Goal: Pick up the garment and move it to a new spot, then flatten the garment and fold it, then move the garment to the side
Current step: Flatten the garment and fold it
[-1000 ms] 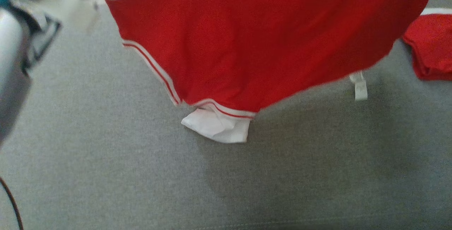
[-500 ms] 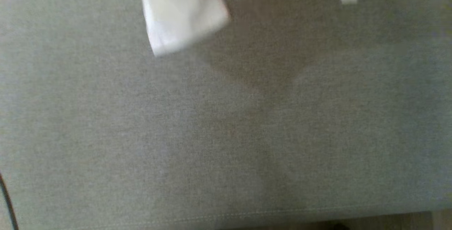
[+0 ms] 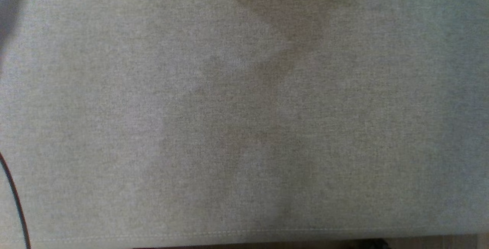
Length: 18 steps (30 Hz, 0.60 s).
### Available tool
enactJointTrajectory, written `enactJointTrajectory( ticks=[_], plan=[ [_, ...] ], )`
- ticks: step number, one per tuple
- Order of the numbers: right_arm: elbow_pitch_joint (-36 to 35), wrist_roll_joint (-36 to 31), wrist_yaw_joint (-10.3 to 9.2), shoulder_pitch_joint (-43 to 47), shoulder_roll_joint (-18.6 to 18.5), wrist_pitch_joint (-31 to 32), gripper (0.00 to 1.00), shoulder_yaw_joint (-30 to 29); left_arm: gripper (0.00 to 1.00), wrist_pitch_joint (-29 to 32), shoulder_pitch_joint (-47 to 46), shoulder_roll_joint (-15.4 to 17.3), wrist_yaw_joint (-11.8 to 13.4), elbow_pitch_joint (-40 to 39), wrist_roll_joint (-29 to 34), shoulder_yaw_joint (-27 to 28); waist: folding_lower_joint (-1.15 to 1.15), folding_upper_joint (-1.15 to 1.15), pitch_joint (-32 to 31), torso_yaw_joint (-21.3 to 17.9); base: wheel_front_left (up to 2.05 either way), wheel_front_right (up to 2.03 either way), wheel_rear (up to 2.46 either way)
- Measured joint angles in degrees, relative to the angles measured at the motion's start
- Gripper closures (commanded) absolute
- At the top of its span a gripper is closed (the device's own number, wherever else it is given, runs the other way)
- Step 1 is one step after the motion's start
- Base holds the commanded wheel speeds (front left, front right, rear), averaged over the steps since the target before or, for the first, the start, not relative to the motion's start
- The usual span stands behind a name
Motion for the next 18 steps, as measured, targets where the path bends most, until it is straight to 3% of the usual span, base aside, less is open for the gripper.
enactJointTrajectory(
  ticks=[9, 14, 18],
  plan=[
    [-4.71, 3.86, 0.00, 18.51, 1.67, 0.00, 1.00, -2.76, 1.00, 0.00, 24.77, 6.48, 4.20, -13.96, -3.76, -1.29, -0.02, 0.00, -6.58, -0.44, 0.00, 0.00, 0.00],
    [-5.03, 7.11, 0.00, 31.14, 2.69, 0.02, 1.00, -1.76, 1.00, 0.01, 42.48, 10.85, 7.05, -19.15, -6.83, -1.25, -0.02, 0.01, -12.44, -1.18, 0.00, 0.00, 0.00],
    [-5.63, 9.48, 0.00, 39.06, 2.53, 0.02, 1.00, -0.83, 1.00, 0.07, 54.72, 12.44, 9.21, -22.34, -9.11, -1.00, -0.02, 0.01, -17.11, -1.65, 0.00, 0.00, 0.00]
  ],
)
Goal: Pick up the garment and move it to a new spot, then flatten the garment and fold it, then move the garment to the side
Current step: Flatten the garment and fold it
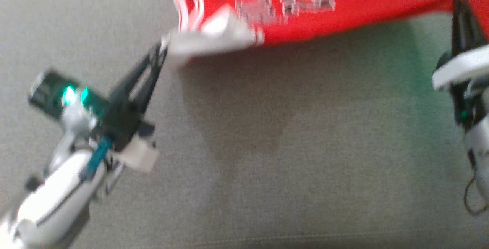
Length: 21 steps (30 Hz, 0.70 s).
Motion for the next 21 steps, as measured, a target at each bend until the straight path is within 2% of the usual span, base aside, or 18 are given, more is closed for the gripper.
enactJointTrajectory(
  ticks=[7, 15, 21],
  plan=[
    [-3.38, 2.07, 0.00, 11.91, 0.04, 0.03, 1.00, -0.04, 1.00, 0.00, 16.60, 1.60, 3.68, -5.10, -2.31, 1.65, 0.00, 0.00, -6.47, -0.77, 0.00, 0.00, 0.00],
    [-7.93, 1.96, 0.01, 22.18, 0.08, 0.04, 1.00, -2.64, 1.00, 0.01, 28.78, 1.60, 5.11, -7.42, -2.83, 2.27, 0.00, 0.00, -9.99, -1.27, 0.00, 0.00, 0.00],
    [-11.72, 0.40, 0.00, 28.07, 0.93, 0.56, 1.00, -5.84, 1.00, 0.01, 32.47, 0.97, 5.23, -8.65, -2.76, 4.17, 0.00, 0.00, -9.08, -1.21, 0.00, 0.00, 0.00]
  ],
)
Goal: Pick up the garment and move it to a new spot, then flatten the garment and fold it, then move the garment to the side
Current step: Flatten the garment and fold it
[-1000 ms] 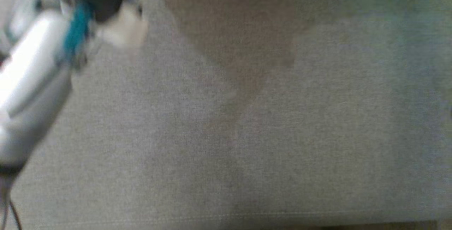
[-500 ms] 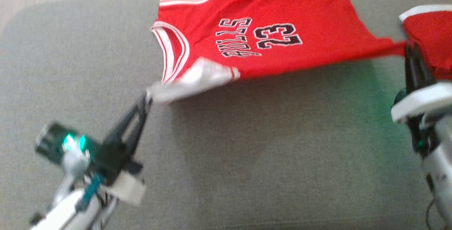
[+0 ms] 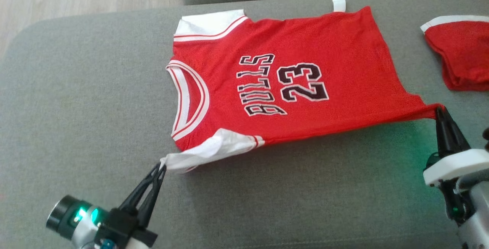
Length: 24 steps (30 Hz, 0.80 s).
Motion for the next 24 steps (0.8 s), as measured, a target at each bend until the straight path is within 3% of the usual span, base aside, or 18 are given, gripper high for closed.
enactJointTrajectory(
  ticks=[5, 15, 24],
  plan=[
    [-0.66, -1.75, 0.01, -0.53, 1.22, 1.04, 1.00, -1.93, 1.00, 0.00, -2.70, -1.81, -2.88, 2.50, 0.91, 1.14, 0.00, 0.00, 1.54, 0.27, 0.00, 0.00, 0.00],
    [3.11, -6.22, 0.01, -8.47, 2.55, 2.79, 1.00, -2.79, 1.00, 0.00, -18.78, -6.98, -9.61, 13.23, 2.69, 1.83, 0.00, 0.00, 6.56, 1.26, 0.00, 0.00, 0.00],
    [7.99, -9.12, 0.00, -16.01, 2.36, 2.76, 1.00, -3.75, 1.00, 0.00, -31.23, -9.17, -13.62, 22.48, 6.10, 1.35, 0.01, 0.00, 11.69, 2.12, 0.00, 0.00, 0.00]
  ],
)
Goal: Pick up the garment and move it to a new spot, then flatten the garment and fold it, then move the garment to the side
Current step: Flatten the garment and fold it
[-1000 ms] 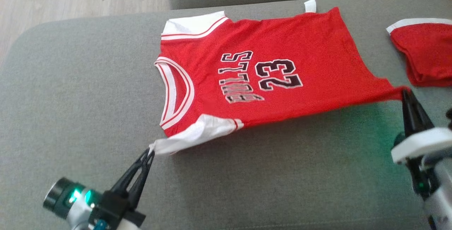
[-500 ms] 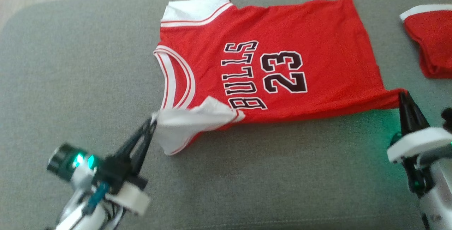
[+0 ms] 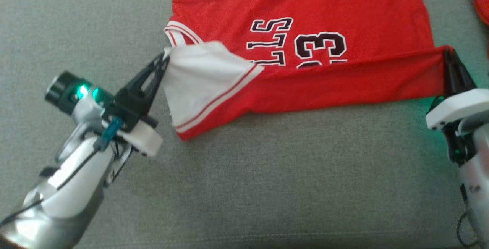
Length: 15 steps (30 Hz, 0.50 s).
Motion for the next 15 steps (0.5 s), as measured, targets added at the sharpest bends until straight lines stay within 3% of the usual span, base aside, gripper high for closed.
enactJointTrajectory(
  ticks=[6, 7, 8, 9, 10, 15],
  plan=[
    [3.09, -0.51, 0.00, -3.30, 0.02, -0.76, 1.00, -0.03, 1.00, 0.00, -5.46, -1.66, -1.09, 2.31, 2.14, -0.14, 0.00, 0.00, 1.74, 0.09, 0.00, 0.00, 0.00],
    [3.53, -0.57, 0.00, -3.66, 0.09, -0.80, 0.86, 0.01, 1.00, 0.00, -5.99, -1.75, -1.55, 2.74, 2.42, -0.20, 0.00, 0.00, 1.82, 0.01, 0.00, 0.00, 0.00],
    [3.98, -0.57, 0.01, -3.98, 0.20, -1.01, 0.34, 0.02, 1.00, 0.00, -6.43, -1.90, -1.85, 3.63, 2.40, -0.19, 0.00, 0.00, 1.87, -0.08, 0.00, 0.00, 0.00],
    [4.38, -0.57, 0.00, -4.32, 0.36, -1.37, 0.00, -0.07, 0.65, -0.01, -6.54, -2.24, -1.97, 4.55, 2.01, 0.10, 0.00, 0.00, 1.85, -0.18, 0.00, 0.00, 0.00],
    [4.77, -0.57, 0.00, -4.58, 0.54, -1.58, 0.00, -0.27, 0.01, 0.00, -6.50, -2.78, -1.94, 5.72, 1.34, 0.35, 0.00, 0.00, 1.76, -0.26, 0.00, 0.00, 0.00],
    [4.81, -0.87, 0.00, -4.80, 2.15, -2.61, 0.00, -1.45, 0.00, 0.00, -4.56, -5.01, -2.24, 8.00, -2.96, 2.91, 0.00, 0.00, 0.16, -0.64, 0.00, 0.00, 0.00]
  ],
)
